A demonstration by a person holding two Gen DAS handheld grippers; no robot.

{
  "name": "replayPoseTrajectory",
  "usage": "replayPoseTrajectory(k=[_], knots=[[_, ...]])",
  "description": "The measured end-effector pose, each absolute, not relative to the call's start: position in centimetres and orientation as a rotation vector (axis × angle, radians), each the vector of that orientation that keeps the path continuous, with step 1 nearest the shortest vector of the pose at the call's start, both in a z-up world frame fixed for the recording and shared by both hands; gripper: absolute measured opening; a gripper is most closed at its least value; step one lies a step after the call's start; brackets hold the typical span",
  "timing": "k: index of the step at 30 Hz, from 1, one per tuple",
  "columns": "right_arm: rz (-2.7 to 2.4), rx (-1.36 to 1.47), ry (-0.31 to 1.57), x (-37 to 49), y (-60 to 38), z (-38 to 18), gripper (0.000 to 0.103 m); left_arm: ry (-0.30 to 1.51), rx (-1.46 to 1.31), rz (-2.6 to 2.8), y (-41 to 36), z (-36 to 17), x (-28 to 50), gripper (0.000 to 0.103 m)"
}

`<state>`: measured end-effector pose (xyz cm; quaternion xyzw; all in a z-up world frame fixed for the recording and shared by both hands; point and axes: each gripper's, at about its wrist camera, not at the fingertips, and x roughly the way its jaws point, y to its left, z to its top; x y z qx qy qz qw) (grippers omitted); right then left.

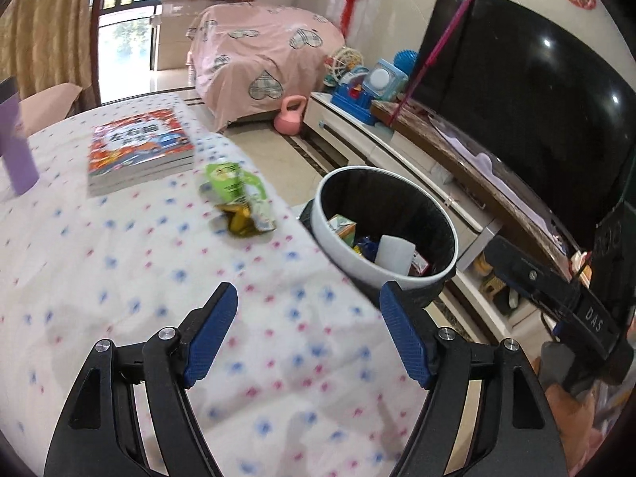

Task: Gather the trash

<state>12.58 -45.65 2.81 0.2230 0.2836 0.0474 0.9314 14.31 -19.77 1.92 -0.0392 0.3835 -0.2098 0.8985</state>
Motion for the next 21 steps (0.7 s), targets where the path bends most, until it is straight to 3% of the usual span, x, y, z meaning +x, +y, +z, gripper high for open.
replayPoseTrajectory(k=[16, 19, 21], knots=[[0.087, 0.34, 0.536, 7.1, -38.7, 3.6, 0.101, 0.655, -0.161, -0.341, -11.6, 3.8, 7.8, 0.077], [0.072, 0.296, 0.486, 5.9, -37.6, 5.0, 0.101, 0.592, -0.15, -0.327, -10.9, 4.5, 6.3, 0.088], [0.047, 0.259, 0.43, 4.8, -36.9, 6.0, 0.103, 0.531, -0.133, -0.296, -10.4, 4.7, 4.8, 0.103]])
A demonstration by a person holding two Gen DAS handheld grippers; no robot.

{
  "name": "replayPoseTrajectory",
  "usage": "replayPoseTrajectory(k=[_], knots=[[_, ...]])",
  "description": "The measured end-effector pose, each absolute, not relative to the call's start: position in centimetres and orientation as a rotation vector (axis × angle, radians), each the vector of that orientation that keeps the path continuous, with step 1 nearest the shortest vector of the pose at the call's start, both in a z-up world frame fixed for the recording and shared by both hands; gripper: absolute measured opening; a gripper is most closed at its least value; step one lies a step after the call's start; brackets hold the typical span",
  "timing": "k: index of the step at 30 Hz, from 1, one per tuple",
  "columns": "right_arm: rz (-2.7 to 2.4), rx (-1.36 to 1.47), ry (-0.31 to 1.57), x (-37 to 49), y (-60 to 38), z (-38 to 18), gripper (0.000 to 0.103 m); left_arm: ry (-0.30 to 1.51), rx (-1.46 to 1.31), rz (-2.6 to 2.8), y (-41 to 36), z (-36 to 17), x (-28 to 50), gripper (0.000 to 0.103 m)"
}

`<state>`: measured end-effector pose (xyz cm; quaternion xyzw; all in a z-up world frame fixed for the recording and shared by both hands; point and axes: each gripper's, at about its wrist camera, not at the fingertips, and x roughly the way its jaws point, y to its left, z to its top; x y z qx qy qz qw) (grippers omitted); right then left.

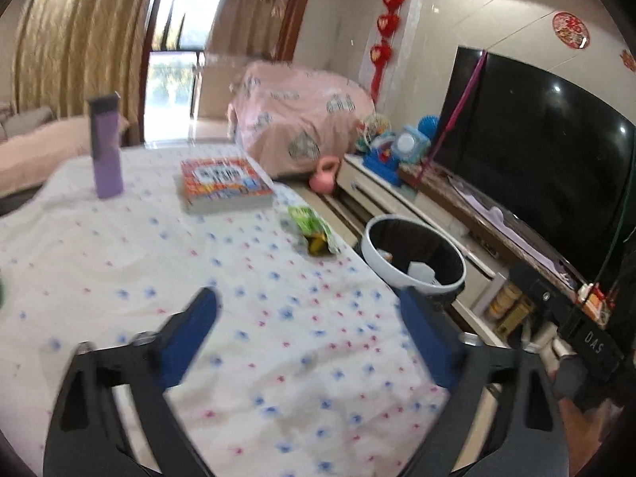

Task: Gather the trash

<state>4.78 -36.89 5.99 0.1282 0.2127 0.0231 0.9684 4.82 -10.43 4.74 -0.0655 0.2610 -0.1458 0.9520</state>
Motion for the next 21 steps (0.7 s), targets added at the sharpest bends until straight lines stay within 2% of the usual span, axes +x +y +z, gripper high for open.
replayPoseTrajectory(k=[7, 21], knots=[[-0.004, 0.163, 0.296, 2.6, -35.1, 6.4, 0.103, 0.408, -0.067, -0.183, -9.6, 3.9, 2.2, 0.103], [-0.025, 0.122, 0.254, 2.2, -34.2, 4.1, 0.103, 0.392, -0.019, -0.109, -9.7, 2.5, 1.5, 0.103]])
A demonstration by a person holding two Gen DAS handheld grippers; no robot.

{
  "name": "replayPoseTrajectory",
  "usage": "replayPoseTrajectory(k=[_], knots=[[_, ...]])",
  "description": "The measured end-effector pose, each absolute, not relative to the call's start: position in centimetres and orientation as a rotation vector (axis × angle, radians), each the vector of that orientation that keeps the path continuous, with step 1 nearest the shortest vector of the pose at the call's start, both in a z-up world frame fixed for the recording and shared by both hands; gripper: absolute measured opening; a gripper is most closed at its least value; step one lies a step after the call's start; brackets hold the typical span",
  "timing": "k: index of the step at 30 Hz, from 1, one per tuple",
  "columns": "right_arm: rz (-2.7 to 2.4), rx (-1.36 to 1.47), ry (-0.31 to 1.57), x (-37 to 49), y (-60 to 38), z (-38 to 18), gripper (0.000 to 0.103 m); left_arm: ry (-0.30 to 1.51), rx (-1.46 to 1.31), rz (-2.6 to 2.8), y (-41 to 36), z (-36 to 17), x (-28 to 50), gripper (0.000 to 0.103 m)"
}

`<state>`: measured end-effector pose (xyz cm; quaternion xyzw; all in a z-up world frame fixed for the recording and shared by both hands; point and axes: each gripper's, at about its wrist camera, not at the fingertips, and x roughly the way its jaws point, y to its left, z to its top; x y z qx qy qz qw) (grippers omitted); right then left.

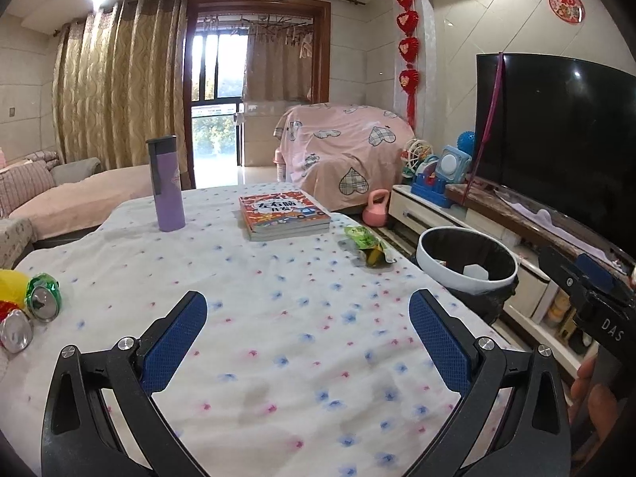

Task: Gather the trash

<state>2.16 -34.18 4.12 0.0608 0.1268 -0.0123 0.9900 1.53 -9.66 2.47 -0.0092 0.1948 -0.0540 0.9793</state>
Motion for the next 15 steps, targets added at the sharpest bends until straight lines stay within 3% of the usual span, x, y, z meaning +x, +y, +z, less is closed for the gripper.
replayPoseTrajectory(k=[15], knots=[[-0.007, 0.109, 0.245, 1.9, -33.92, 4.15, 0.103, 0.374, -0.011, -0.104, -9.54, 2.47, 0.89, 0.103]])
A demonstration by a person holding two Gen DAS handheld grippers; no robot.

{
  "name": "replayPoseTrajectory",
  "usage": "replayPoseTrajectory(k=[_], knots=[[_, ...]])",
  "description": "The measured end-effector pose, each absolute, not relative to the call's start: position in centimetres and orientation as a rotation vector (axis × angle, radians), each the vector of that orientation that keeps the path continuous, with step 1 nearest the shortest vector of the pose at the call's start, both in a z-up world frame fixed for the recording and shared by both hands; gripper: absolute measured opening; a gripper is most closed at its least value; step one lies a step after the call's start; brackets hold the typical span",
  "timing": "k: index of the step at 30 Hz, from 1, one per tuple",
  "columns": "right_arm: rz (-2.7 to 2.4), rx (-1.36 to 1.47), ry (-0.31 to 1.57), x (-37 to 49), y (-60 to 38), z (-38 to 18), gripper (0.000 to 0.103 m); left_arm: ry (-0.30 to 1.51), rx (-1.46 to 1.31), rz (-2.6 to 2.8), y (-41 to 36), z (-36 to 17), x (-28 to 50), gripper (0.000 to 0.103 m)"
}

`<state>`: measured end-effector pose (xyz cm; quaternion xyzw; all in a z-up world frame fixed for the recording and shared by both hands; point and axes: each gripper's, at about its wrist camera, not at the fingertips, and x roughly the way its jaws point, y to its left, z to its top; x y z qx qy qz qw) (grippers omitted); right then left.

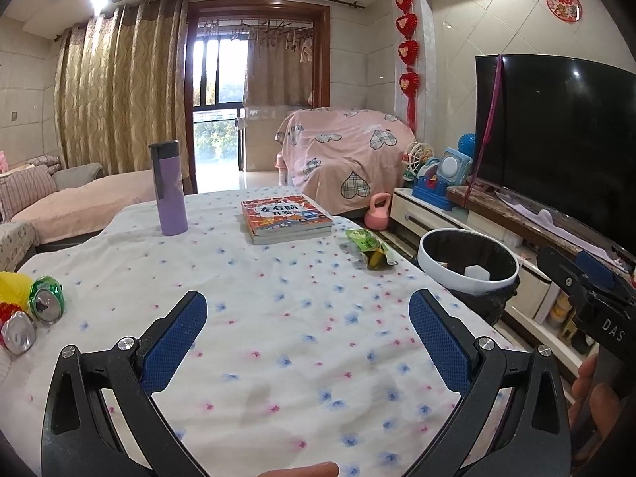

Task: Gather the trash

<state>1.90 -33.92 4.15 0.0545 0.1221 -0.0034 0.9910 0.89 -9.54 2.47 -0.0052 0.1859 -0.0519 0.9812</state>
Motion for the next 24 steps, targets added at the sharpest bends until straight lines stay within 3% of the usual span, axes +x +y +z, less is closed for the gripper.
replayPoseTrajectory(k=[24], knots=[[0.017, 0.119, 0.242, 1.62, -33.46, 4.13, 0.103, 0.367, -0.002, -0.108, -9.88, 2.95, 0.65, 0.103]])
